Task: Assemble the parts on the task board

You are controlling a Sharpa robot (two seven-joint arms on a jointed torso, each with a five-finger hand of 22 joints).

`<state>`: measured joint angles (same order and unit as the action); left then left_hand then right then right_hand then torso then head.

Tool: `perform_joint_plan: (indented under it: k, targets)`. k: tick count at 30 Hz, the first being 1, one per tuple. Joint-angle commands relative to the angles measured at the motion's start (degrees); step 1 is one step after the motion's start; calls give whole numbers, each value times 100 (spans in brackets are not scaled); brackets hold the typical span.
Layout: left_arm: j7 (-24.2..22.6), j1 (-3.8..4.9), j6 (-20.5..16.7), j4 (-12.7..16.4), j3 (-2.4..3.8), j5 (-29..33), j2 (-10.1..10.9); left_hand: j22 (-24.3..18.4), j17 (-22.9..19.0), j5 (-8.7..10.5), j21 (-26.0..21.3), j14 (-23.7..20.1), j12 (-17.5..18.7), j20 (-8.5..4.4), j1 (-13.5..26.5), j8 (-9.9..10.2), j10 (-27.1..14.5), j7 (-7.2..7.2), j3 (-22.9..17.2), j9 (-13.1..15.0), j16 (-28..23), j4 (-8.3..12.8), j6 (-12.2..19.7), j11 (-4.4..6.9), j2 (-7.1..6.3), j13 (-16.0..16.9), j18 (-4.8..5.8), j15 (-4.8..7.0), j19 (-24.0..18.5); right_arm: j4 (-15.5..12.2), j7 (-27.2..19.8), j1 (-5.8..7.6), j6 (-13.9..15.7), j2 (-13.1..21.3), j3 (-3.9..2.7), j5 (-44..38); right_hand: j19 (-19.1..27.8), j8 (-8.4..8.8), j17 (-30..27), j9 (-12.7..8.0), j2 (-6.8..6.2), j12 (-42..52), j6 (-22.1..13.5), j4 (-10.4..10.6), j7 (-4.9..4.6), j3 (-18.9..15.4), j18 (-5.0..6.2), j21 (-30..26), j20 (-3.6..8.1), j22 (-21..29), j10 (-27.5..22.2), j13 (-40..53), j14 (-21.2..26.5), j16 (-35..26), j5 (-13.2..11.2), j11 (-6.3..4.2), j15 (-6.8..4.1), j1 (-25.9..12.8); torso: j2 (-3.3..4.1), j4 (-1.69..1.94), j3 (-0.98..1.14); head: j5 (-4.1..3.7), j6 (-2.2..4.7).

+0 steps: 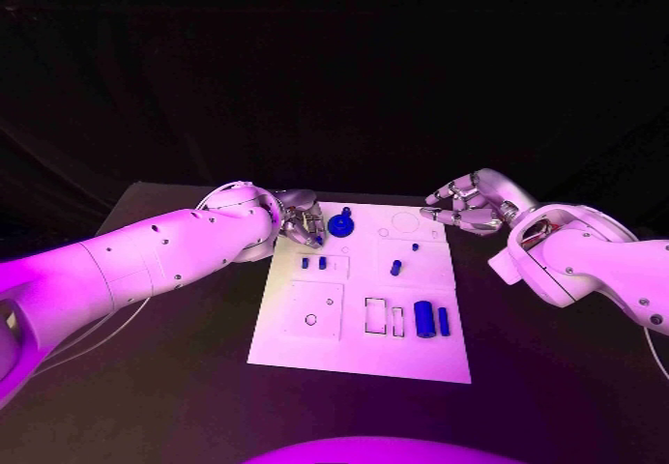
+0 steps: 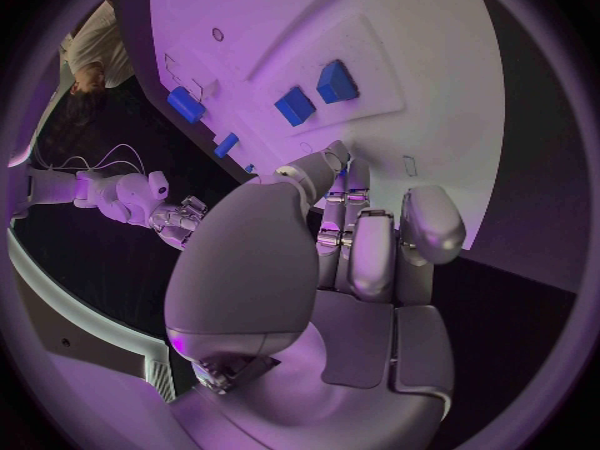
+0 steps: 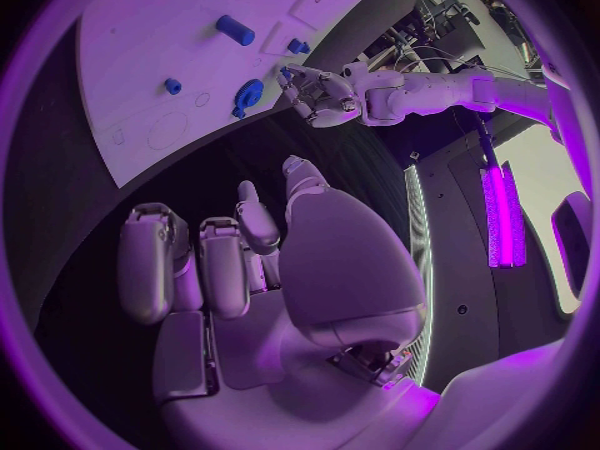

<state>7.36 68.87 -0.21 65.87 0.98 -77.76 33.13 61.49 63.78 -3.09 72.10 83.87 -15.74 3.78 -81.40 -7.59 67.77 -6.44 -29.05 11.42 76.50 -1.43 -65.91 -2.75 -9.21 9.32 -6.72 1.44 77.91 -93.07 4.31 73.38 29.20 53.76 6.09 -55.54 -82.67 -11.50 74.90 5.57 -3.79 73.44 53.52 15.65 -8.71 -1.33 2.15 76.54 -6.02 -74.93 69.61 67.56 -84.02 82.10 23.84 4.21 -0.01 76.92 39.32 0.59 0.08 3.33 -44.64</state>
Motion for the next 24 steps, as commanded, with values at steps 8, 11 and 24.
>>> perform_joint_plan:
  k: [8, 11, 24]
  targets:
    - [-26, -15, 189, -22, -16, -34, -28, -1, -59, 16, 0, -15, 37, -12, 53, -29, 80, -3, 28, 4, -47, 12, -64, 13, 20, -3, 75, 16, -30, -8, -48, -4, -19, -1, -1, -28, 37, -37, 280, -8, 39, -11, 30, 7, 3, -40, 118, -21, 18, -759, -12, 6, -289, -35, 29, -22, -31, 9, -5, 5, 0, -3, -18]
    - [-51, -15, 166, -19, -16, -29, -26, 11, -48, 15, 8, -11, 40, -13, 50, -30, 103, 4, 28, 5, -39, 19, -82, 21, 23, 1, 77, 21, -26, -11, -51, -4, -14, 2, -1, -28, 37, -37, 280, -8, 39, -11, 30, 7, 3, -40, 118, -21, 18, -759, -12, 6, -289, -35, 29, -22, -31, 9, -4, 6, 0, -5, -23]
    - [-189, -18, 38, 43, -17, 22, -6, 31, -64, 15, 20, -4, 51, -23, 42, -43, 179, 28, 30, 11, -35, 46, -158, 47, 41, 16, 80, 41, -20, -9, -52, -4, -6, 7, -1, -28, 42, -39, 271, -10, 41, -17, 29, 8, 4, -47, 121, -36, 19, -752, -19, -5, -289, -43, 34, -24, -32, 13, -4, 10, -2, -4, -28]
